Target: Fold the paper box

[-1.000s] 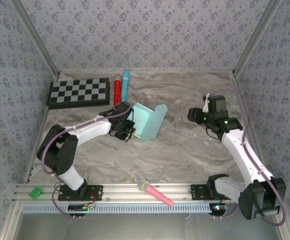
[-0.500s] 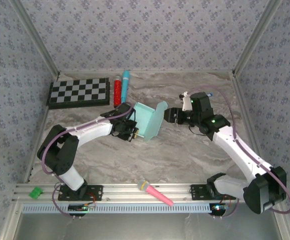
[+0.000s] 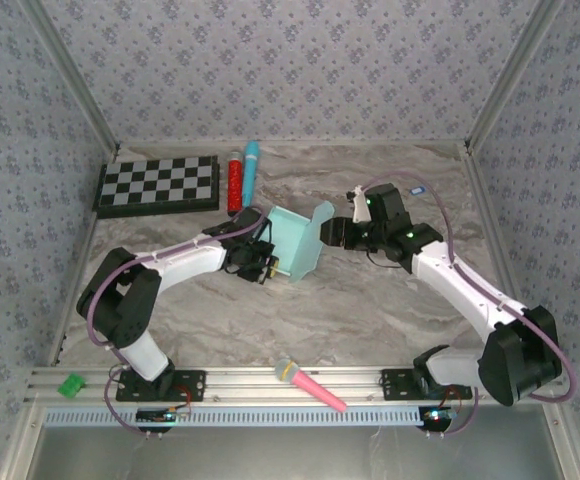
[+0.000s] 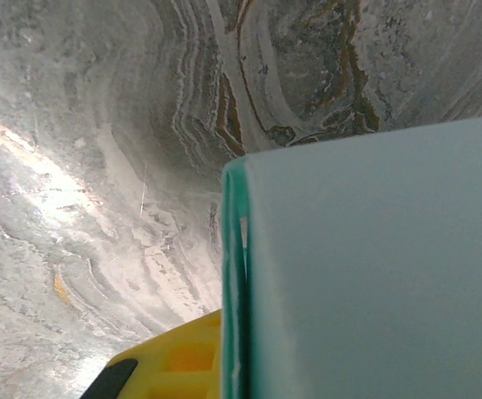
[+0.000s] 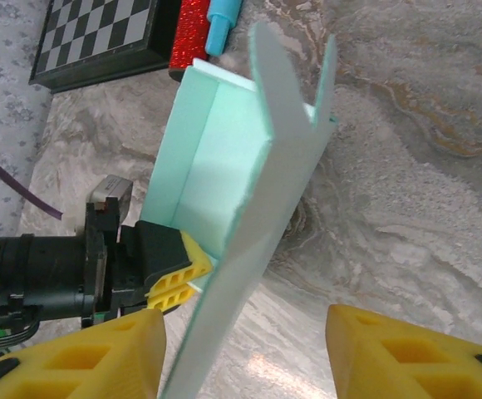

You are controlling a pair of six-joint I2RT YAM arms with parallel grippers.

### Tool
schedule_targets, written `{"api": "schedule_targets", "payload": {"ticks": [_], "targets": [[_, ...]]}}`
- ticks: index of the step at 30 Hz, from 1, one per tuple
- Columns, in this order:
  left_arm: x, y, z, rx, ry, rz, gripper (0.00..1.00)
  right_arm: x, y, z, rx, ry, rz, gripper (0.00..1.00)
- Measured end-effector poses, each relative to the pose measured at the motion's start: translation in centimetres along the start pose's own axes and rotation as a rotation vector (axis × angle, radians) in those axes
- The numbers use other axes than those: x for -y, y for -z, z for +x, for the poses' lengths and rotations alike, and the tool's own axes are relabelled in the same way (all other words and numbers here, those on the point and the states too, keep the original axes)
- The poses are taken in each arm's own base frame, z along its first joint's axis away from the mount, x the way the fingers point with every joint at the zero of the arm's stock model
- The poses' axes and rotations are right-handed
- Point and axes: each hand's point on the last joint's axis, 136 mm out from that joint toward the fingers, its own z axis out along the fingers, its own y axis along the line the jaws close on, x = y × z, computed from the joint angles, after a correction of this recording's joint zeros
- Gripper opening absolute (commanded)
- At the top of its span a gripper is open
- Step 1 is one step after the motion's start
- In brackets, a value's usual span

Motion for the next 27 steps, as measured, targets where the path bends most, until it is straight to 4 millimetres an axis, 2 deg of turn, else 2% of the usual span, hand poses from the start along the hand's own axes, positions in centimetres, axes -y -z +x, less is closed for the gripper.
{"api": "schedule_targets", "payload": {"ticks": [13,17,21,27], "targets": [[-0.5,-0.6,0.0,-0.010,0.016,-0.002,0.00,2.1,0.0,0.1,0.007,-0.017,0.069,0.17],[-0.6,-1.0,0.2,-0.021,0.020,-0.006,0.00,2.3,0.0,0.2,0.005,-0.023,0.079,0.12],[-0.6,-1.6,0.4,-0.039,0.024,-0.010,0.12,2.6,0.3,0.4,-0.008,-0.029,0.104,0.10],[-0.2,-2.1,1.1,-0.069,0.017,-0.009,0.39,2.3,1.0,-1.0,0.004,-0.017,0.146,0.09]]}}
